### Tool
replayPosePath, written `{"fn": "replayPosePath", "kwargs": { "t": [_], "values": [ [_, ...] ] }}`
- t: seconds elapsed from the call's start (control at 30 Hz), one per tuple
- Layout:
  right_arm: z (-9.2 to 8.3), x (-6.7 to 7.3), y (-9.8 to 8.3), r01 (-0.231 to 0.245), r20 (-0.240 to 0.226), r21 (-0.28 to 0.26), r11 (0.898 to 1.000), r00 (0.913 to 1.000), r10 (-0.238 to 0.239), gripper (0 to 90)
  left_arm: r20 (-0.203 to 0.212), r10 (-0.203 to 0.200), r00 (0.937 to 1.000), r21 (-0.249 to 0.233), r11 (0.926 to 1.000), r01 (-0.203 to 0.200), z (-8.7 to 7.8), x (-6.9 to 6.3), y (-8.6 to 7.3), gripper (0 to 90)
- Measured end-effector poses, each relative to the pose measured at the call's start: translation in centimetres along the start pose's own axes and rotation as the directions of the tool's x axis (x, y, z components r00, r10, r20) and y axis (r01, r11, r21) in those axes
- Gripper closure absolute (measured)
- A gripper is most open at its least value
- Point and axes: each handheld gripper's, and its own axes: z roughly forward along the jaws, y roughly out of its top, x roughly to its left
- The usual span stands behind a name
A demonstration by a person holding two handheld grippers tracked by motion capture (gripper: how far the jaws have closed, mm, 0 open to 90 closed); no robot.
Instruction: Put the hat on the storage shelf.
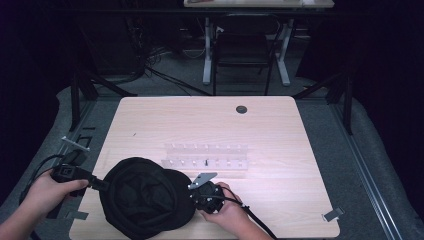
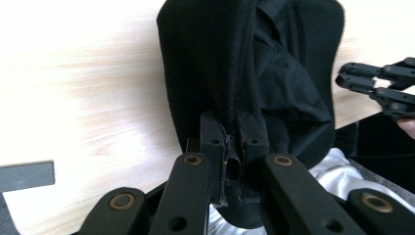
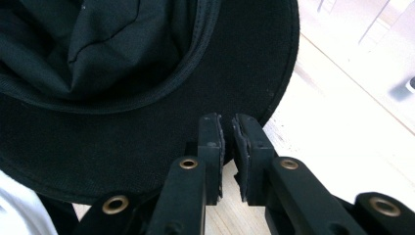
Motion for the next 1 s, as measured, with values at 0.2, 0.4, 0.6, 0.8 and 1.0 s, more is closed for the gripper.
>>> {"fn": "replayPosePath", "kwargs": {
  "t": [0.2, 0.4, 0.6, 0.8, 1.0],
  "values": [
    [-0.4, -0.2, -0.1, 0.007, 0.000, 0.006, 1.000, 1.0000, -0.007, 79.8, 0.048, -0.005, 0.9989, -0.001, 1.0000, 0.005, -0.9, -1.1, 0.4, 84.8],
    [-0.9, -0.5, -0.4, 0.006, 0.010, 0.010, 1.000, 0.9999, -0.006, 79.0, 0.051, 0.001, 0.9987, -0.013, 0.9999, 0.000, -1.5, -2.1, 0.9, 84.9],
    [-1.5, -1.1, -1.0, -0.009, 0.026, 0.007, 1.000, 0.9996, 0.009, 78.7, 0.087, 0.013, 0.9962, -0.021, 0.9997, -0.011, -2.4, -3.6, 1.4, 85.0],
    [-2.1, -1.7, -1.5, -0.023, 0.037, -0.009, 1.000, 0.9990, 0.024, 78.6, 0.118, 0.020, 0.9928, -0.017, 0.9997, -0.018, -2.9, -4.5, 1.6, 85.0],
    [-2.8, -2.4, -2.3, -0.059, 0.056, -0.028, 0.998, 0.9966, 0.061, 78.3, 0.123, 0.026, 0.9921, -0.011, 0.9996, -0.025, -3.3, -5.3, 1.9, 85.1]
  ]
}}
